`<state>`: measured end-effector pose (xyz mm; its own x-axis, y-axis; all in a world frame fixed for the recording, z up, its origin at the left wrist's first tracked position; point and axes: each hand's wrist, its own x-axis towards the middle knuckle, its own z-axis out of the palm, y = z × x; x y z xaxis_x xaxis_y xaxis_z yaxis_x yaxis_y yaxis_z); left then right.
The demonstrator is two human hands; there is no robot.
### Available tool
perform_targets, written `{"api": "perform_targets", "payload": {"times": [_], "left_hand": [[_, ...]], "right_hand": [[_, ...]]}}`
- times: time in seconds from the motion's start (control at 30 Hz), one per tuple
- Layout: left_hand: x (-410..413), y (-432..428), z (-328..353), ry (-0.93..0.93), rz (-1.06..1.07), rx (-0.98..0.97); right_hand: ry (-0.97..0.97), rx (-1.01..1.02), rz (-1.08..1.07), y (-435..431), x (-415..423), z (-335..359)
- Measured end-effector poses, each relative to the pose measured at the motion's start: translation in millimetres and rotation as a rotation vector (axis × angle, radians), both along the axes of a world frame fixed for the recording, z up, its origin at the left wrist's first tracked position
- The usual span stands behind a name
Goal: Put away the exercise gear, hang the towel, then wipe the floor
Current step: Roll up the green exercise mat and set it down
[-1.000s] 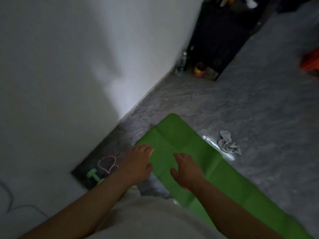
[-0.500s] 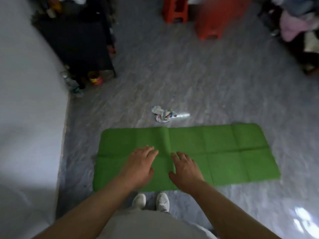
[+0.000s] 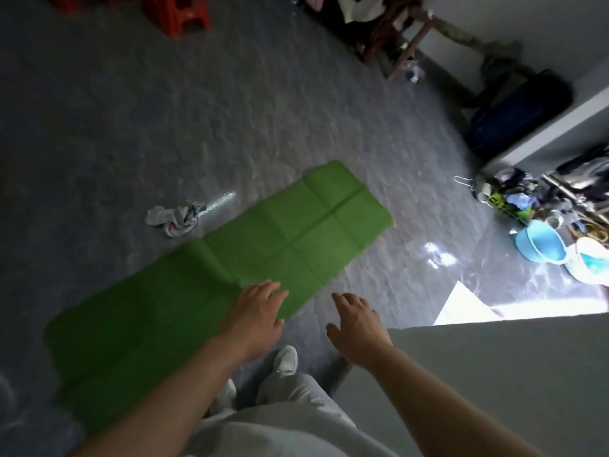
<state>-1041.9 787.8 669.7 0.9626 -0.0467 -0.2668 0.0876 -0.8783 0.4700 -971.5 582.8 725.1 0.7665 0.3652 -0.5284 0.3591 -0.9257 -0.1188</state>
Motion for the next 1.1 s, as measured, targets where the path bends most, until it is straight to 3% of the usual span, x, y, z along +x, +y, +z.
{"api": "perform_targets", "payload": {"times": [0.47,1.1], "left_hand": [[185,-118,12,0.047,-0.251,0.075],[489,-329,27,-0.014,-0.444,0.068]], "right_hand": [[0.057,-0.023,-0.371,-139,132,-35],[-0.082,-0.038,-0.460,-329,412,5]]}}
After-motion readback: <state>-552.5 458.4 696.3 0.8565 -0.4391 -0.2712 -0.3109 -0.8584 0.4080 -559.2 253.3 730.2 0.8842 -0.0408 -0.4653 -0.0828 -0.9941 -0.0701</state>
